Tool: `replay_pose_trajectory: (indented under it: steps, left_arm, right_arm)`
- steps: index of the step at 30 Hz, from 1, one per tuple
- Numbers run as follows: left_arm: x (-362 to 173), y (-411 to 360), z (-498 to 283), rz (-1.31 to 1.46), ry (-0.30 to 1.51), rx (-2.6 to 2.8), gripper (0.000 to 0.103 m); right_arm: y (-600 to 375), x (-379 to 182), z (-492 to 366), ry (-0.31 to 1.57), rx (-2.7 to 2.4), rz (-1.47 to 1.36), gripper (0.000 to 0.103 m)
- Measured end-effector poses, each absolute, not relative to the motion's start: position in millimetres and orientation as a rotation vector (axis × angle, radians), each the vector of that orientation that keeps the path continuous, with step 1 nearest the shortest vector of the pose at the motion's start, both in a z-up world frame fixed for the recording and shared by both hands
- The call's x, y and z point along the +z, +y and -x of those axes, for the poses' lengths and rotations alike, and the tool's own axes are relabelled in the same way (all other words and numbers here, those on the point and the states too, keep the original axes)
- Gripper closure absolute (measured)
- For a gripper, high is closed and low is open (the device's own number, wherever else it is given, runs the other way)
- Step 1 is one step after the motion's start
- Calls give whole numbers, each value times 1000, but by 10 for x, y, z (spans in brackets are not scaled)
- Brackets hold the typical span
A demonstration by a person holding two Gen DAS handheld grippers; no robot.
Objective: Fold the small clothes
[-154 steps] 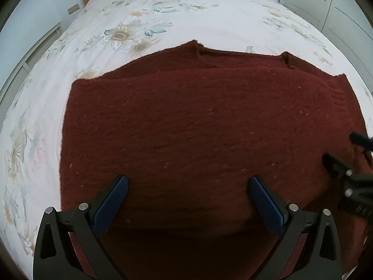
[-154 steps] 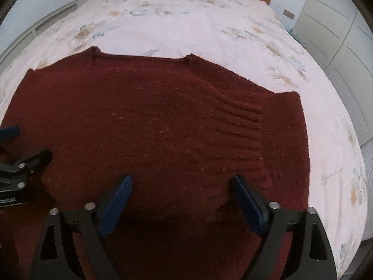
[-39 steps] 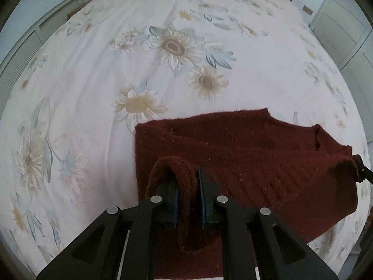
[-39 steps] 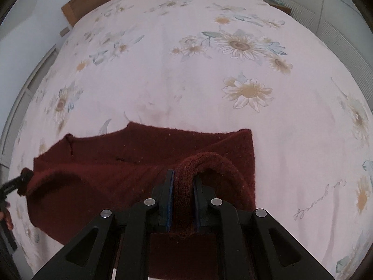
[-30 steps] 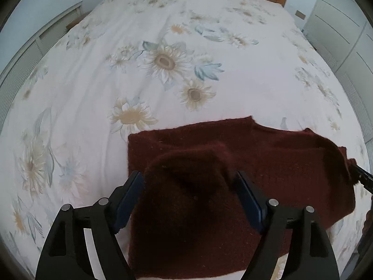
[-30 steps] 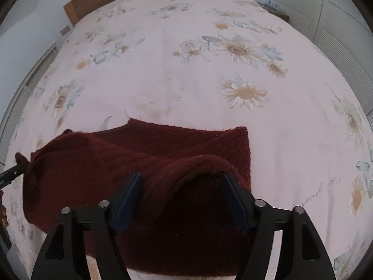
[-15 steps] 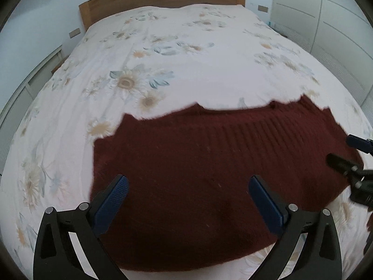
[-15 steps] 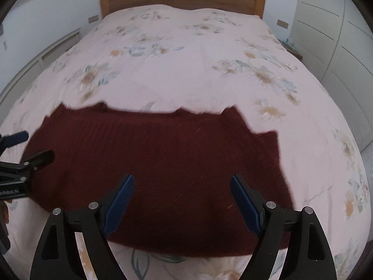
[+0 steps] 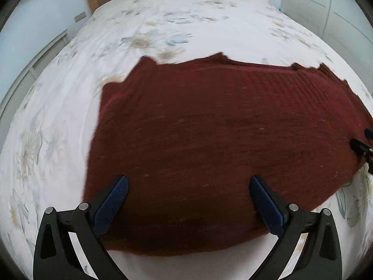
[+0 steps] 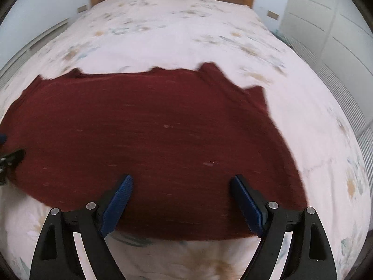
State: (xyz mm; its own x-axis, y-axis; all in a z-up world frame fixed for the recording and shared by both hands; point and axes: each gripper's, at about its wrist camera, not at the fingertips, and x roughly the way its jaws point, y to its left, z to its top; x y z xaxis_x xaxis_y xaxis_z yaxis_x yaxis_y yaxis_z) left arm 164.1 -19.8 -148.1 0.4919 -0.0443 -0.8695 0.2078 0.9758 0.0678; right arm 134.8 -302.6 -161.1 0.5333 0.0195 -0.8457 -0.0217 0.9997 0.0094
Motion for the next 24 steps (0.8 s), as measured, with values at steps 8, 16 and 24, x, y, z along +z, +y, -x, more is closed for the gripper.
replay_pose_trajectory:
  steps: [8,16,24]
  left_arm:
    - [-1541,-60,-1643,-120,1061,-147,1]
    - [-1492,-24,-1633,-86,1099,-174,1]
    - [-1026,493,-1599,58,1097,-154,1]
  right_arm:
    - [-3207,-1688,-1268,1013,-3,-7,1]
    - [-3211,-1637,-1305,1036,0,-16,0]
    - [-3164,-1259,-1032,992,37,-1,0]
